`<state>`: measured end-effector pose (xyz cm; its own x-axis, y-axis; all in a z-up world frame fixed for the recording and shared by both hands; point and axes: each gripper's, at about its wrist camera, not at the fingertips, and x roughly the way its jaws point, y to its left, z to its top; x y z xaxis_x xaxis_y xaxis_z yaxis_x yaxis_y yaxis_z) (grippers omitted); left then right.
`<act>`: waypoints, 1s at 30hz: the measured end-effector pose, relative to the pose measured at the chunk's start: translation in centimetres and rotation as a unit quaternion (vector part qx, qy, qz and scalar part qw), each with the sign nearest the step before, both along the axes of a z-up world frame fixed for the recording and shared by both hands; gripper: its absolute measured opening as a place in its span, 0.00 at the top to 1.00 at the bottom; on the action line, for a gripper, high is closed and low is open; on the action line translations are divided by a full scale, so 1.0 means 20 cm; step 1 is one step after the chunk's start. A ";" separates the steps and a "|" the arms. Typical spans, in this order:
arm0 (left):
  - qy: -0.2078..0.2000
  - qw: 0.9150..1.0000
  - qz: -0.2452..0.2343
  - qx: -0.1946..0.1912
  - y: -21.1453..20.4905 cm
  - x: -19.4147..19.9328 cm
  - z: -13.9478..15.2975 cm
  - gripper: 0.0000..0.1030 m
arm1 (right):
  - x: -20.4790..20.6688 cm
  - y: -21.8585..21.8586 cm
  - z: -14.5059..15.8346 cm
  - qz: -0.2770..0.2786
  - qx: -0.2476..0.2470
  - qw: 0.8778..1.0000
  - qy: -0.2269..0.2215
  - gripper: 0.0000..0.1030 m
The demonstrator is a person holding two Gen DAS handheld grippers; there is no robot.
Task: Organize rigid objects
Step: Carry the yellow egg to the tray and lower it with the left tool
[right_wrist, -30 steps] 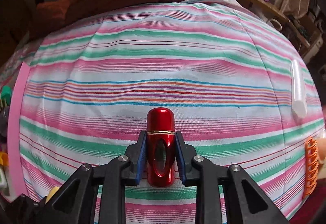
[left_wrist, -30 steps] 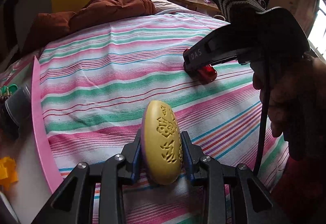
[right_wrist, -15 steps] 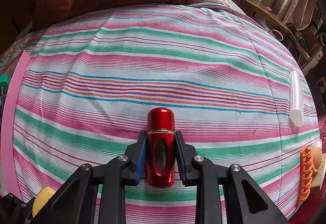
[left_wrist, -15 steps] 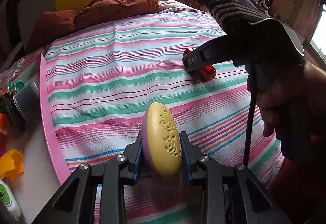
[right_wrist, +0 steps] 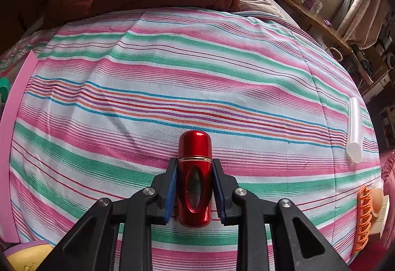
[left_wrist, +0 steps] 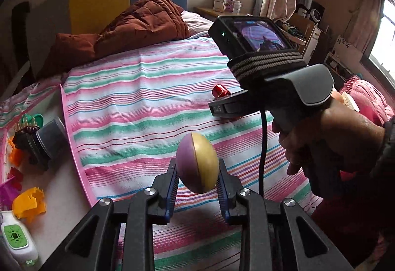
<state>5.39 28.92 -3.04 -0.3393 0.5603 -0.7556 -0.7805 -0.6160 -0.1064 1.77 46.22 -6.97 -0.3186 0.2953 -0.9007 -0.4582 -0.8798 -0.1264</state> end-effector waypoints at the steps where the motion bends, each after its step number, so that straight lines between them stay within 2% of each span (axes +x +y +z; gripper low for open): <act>1: 0.001 1.000 0.000 0.003 -0.01 0.01 0.02 0.72 | 0.00 0.00 0.00 0.000 0.001 1.000 0.000 0.75; 7: 0.012 1.000 0.003 0.017 -0.05 0.03 0.11 0.72 | 0.00 0.01 0.00 0.002 0.003 1.000 -0.001 0.75; 20: 0.000 0.999 0.022 0.047 -0.20 0.00 0.20 0.72 | -0.01 -0.01 0.00 0.008 0.015 1.000 -0.004 0.75; 24: -0.011 0.997 0.046 0.066 -0.32 -0.06 0.25 0.72 | -0.02 -0.02 0.00 0.009 0.019 1.000 -0.005 0.75; 30: -0.033 0.989 0.126 0.075 -0.65 -0.23 0.26 0.72 | -0.03 -0.03 -0.01 0.013 0.028 0.999 -0.008 0.75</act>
